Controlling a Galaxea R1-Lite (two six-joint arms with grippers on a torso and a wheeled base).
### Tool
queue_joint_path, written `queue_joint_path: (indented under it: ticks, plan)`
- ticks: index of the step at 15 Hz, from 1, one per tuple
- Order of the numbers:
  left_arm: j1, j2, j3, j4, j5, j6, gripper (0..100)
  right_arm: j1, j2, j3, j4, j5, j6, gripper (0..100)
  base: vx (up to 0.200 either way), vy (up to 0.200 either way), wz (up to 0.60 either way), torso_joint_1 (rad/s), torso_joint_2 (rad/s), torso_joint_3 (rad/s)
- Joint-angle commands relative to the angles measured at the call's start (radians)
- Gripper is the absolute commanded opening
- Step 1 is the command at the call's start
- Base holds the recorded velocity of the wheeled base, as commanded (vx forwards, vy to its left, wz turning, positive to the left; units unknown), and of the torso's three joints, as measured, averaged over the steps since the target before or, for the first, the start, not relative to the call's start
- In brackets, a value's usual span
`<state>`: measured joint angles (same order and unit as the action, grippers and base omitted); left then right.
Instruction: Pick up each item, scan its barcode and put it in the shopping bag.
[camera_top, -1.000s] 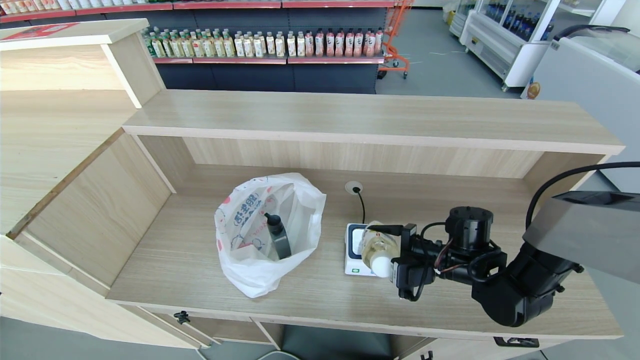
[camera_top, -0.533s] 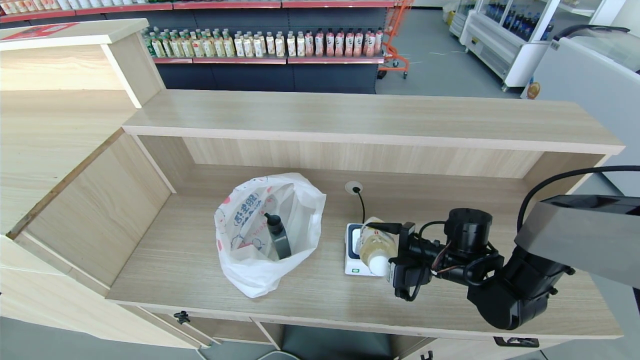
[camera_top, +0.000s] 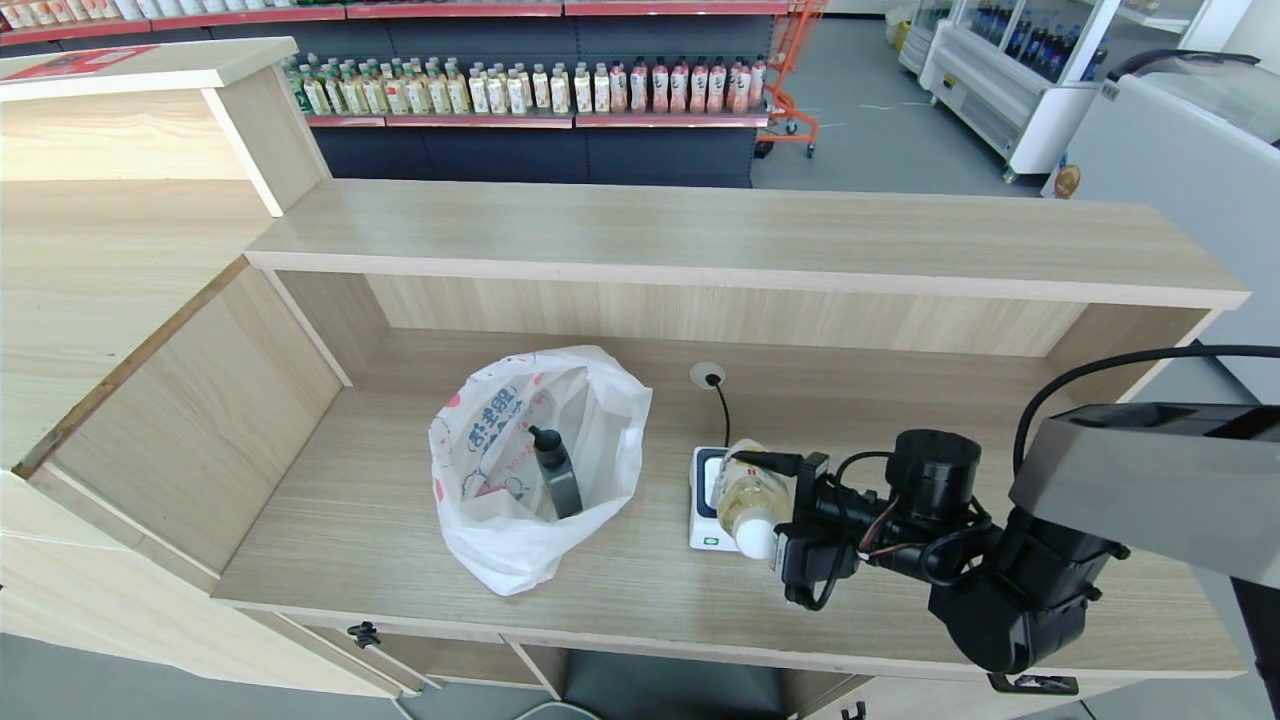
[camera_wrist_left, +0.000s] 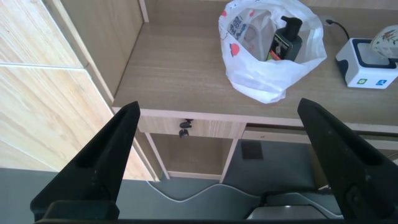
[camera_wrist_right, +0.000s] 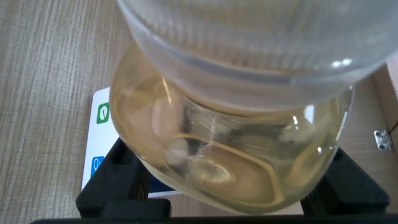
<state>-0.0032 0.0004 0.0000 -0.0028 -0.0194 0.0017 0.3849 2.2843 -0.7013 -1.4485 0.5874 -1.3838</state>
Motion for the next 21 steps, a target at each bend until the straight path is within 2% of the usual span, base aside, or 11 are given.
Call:
queue_joint_path:
  ticks: [1, 6, 8, 9, 11, 12, 13, 14, 16, 18, 21]
  plan:
    - [0.0, 0.0, 0.0, 0.0, -0.001, 0.0, 100, 0.002, 0.006, -0.001, 0.0, -0.003, 0.002, 0, 0.0, 0.0, 0.0, 0.0, 0.0, 0.0]
    - [0.0, 0.0, 0.0, 0.0, 0.001, 0.0, 100, 0.006, 0.011, -0.004, -0.021, -0.028, 0.029, 0, 0.0, 0.0, 0.0, 0.0, 0.0, 0.0]
    - [0.0, 0.0, 0.0, 0.0, -0.001, 0.0, 100, 0.017, -0.015, -0.014, -0.029, -0.054, 0.078, 0, 0.0, 0.0, 0.0, 0.0, 0.0, 0.0]
    - [0.0, 0.0, 0.0, 0.0, -0.001, 0.0, 100, 0.049, -0.052, -0.024, -0.05, -0.132, 0.161, 0, 0.0, 0.0, 0.0, 0.0, 0.0, 0.0]
    - [0.0, 0.0, 0.0, 0.0, -0.001, 0.001, 100, 0.137, -0.146, -0.04, -0.055, -0.379, 0.356, 0, 0.0, 0.0, 0.0, 0.0, 0.0, 0.0]
    - [-0.001, 0.0, 0.0, 0.0, -0.001, 0.001, 100, 0.184, -0.215, -0.06, 0.002, -0.526, 0.456, 0, 0.0, 0.0, 0.0, 0.0, 0.0, 0.0]
    - [0.0, 0.0, 0.0, 0.0, 0.001, 0.001, 100, 0.206, -0.295, -0.106, 0.119, -0.623, 0.54, 0, 0.0, 0.0, 0.0, 0.0, 0.0, 0.0]
    - [0.0, 0.0, 0.0, 0.0, -0.001, 0.001, 100, 0.204, -0.373, -0.159, 0.254, -0.67, 0.606, 0, 0.0, 0.0, 0.0, 0.0, 0.0, 0.0]
    - [0.0, 0.0, 0.0, 0.0, 0.001, 0.0, 100, 0.173, -0.477, -0.231, 0.458, -0.698, 0.723, 0, 0.0, 0.0, 0.0, 0.0, 0.0, 0.0]
    - [0.0, 0.0, 0.0, 0.0, -0.001, -0.002, 100, 0.134, -0.557, -0.276, 0.64, -0.698, 0.898, 0, 0.0, 0.2, 0.0, 0.002, 0.0, 0.002]
    - [0.0, 0.0, 0.0, 0.0, -0.001, 0.0, 100, 0.12, -0.594, -0.297, 0.757, -0.69, 1.149, 0, 0.0, 0.2, 0.0, 0.001, 0.0, 0.004]
